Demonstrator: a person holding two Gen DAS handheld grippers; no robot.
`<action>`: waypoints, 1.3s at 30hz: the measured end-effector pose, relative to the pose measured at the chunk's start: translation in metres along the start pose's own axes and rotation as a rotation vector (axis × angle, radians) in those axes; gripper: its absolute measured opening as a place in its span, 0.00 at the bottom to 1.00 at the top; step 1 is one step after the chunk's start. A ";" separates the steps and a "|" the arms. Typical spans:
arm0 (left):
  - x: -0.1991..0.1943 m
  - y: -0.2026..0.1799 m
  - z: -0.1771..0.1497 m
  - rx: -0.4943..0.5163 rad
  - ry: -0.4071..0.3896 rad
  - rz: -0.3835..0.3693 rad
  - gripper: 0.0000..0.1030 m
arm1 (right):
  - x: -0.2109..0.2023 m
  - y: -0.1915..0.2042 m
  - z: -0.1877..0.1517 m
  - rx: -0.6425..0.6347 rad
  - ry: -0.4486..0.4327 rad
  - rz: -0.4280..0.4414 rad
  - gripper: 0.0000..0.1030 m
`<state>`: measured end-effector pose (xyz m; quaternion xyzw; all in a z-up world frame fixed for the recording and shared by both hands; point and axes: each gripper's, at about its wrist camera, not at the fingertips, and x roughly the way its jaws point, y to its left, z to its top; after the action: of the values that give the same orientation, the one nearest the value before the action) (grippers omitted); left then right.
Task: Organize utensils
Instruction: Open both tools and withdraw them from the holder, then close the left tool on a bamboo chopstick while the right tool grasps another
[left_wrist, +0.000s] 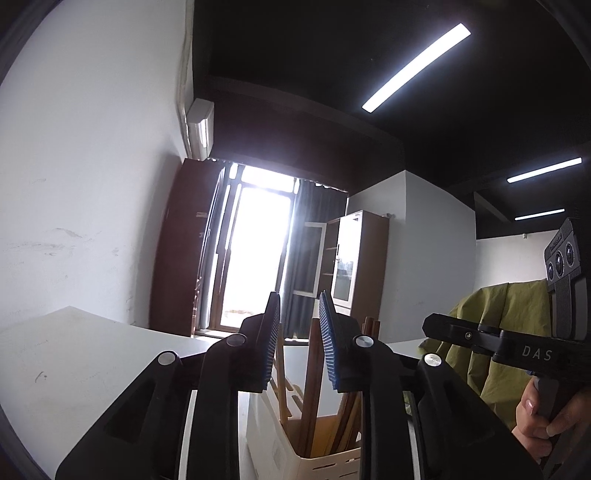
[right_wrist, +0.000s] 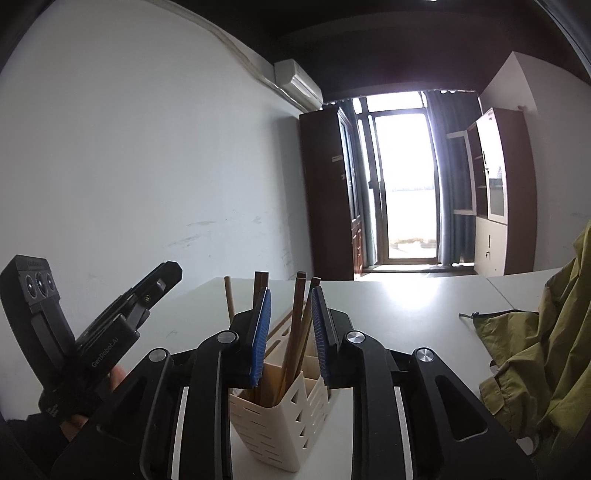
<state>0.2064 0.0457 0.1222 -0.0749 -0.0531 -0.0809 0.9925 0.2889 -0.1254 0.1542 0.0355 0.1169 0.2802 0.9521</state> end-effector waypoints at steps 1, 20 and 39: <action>-0.002 0.000 0.000 0.001 0.017 0.002 0.24 | -0.002 0.000 -0.001 0.002 0.003 -0.004 0.25; -0.016 -0.024 -0.034 0.037 0.468 0.018 0.40 | -0.023 0.012 -0.030 -0.003 0.127 -0.109 0.42; 0.003 -0.025 -0.114 0.015 0.967 0.054 0.51 | -0.033 0.004 -0.081 0.011 0.310 -0.190 0.54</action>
<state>0.2155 0.0031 0.0136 -0.0231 0.4158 -0.0804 0.9056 0.2401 -0.1395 0.0828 -0.0143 0.2665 0.1907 0.9447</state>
